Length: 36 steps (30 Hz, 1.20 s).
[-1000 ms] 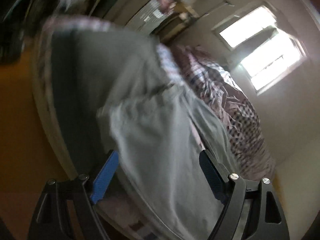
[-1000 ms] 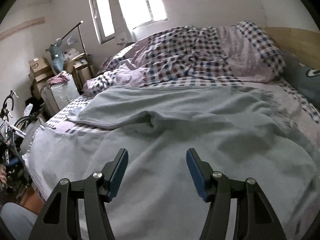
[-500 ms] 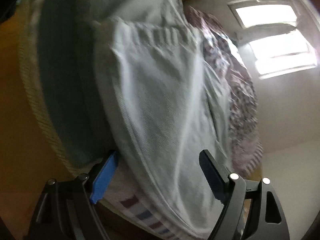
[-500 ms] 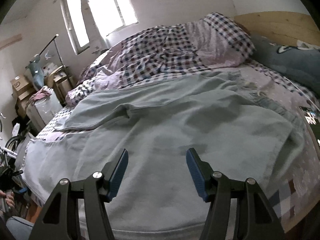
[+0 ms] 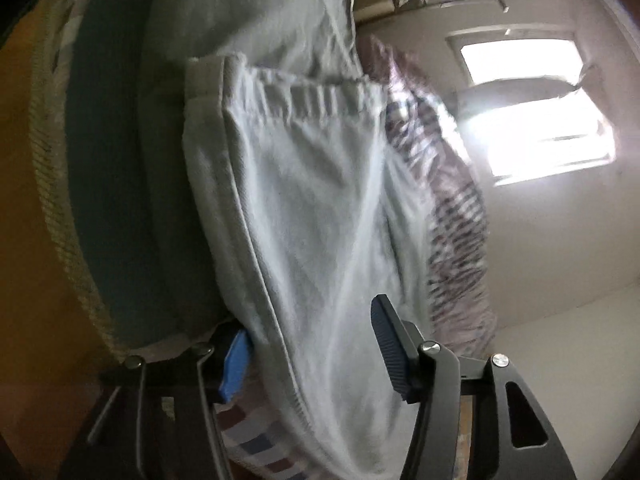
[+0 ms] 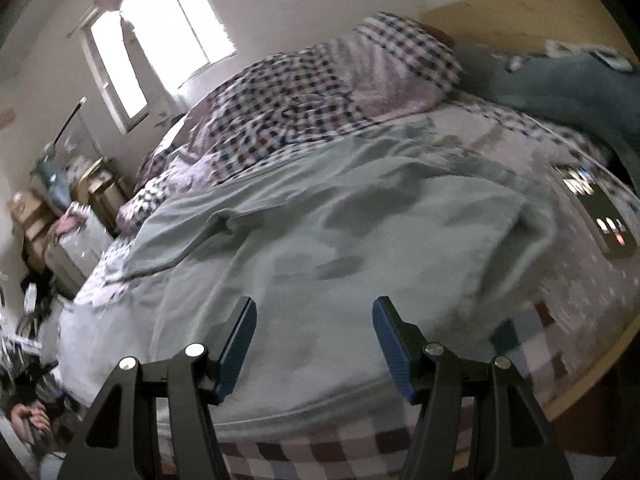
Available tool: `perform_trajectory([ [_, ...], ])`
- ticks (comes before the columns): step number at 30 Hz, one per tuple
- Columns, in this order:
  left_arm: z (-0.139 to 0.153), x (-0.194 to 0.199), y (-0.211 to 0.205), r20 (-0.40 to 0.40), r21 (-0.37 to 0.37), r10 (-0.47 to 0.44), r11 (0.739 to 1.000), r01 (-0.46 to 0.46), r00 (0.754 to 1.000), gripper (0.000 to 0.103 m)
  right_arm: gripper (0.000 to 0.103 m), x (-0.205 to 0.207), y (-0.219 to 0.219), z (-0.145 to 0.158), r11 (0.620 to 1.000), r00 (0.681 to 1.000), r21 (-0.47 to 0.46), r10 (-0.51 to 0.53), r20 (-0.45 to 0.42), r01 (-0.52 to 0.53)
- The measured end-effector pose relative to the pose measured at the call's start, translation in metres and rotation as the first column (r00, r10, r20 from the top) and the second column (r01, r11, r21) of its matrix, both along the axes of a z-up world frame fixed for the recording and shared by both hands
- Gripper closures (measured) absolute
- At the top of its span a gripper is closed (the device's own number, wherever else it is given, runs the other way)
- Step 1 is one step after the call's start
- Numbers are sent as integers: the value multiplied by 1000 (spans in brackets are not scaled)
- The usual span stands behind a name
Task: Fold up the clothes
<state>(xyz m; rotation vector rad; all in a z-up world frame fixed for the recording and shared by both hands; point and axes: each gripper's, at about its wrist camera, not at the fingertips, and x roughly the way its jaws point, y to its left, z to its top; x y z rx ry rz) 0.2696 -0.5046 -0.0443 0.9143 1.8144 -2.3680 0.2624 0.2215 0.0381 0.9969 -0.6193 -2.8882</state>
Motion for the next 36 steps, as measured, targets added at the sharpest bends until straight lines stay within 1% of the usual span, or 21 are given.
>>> perform_trajectory([
  [1,1,2,-1,-16,11,10,1000,-10,1000,53,39,2,7,-1,1000,1000,-15,-18,7,18],
  [3,4,3,-1,-44,19,18,1000,-17,999,69,39,7,20,-3,998,998,-45,-53,20,54],
  [5,7,2,4,-61,21,-10,1000,12,998,70,39,11,33,-5,994,996,-66,-83,31,85],
  [7,4,-9,12,-24,18,-79,997,79,997,70,39,13,42,-7,991,994,-73,-105,41,108],
  [9,-3,-17,19,68,1,-109,994,109,992,69,38,15,46,-8,991,993,-74,-112,45,116],
  [10,-5,-17,19,92,-11,-97,995,99,991,69,38,16,47,-8,990,992,-74,-114,47,118],
  [12,-1,-9,13,88,-37,-43,998,46,995,69,38,17,50,-9,990,992,-74,-117,49,120],
  [14,8,2,5,63,-77,32,997,-27,997,69,38,18,53,-8,990,992,-79,-117,49,120],
  [15,13,4,0,51,-88,54,995,-49,997,69,38,18,55,-8,989,992,-85,-117,50,121],
  [17,20,5,-6,24,-88,72,994,-70,997,70,38,21,67,-8,982,990,-125,-136,48,141],
  [19,33,7,-9,-13,-90,79,993,-80,997,76,38,24,84,-9,966,986,-196,-161,53,168],
  [20,41,9,-9,-28,-95,76,992,-79,997,77,38,26,93,-11,956,983,-231,-175,57,184],
  [21,47,10,-8,-38,-104,74,992,-78,997,80,38,27,101,-12,944,980,-263,-190,63,200],
  [22,52,11,-8,-34,-120,73,990,-76,997,83,37,28,110,-13,931,976,-296,-204,69,216],
  [23,57,12,-9,-31,-137,71,988,-75,997,92,37,28,117,-16,916,974,-331,-212,79,226],
  [24,61,12,-8,-26,-150,70,986,-73,997,96,37,28,124,-20,900,972,-366,-217,89,235],
  [25,64,7,-8,-20,-156,70,985,-73,997,97,36,27,131,-23,883,970,-401,-222,100,243],
  [26,67,4,-9,-14,-162,75,984,-76,997,97,36,26,136,-26,874,968,-417,-223,113,250],
  [29,76,4,-12,-10,-184,88,979,-89,996,99,36,16,147,-34,859,961,-433,-226,157,272],
  [32,86,13,-15,-20,-186,98,977,-100,995,99,36,4,163,-37,856,956,-428,-238,170,289],
  [36,99,2,-12,-41,-196,97,975,-103,994,99,36,-17,186,-43,859,946,-405,-249,206,314],
])
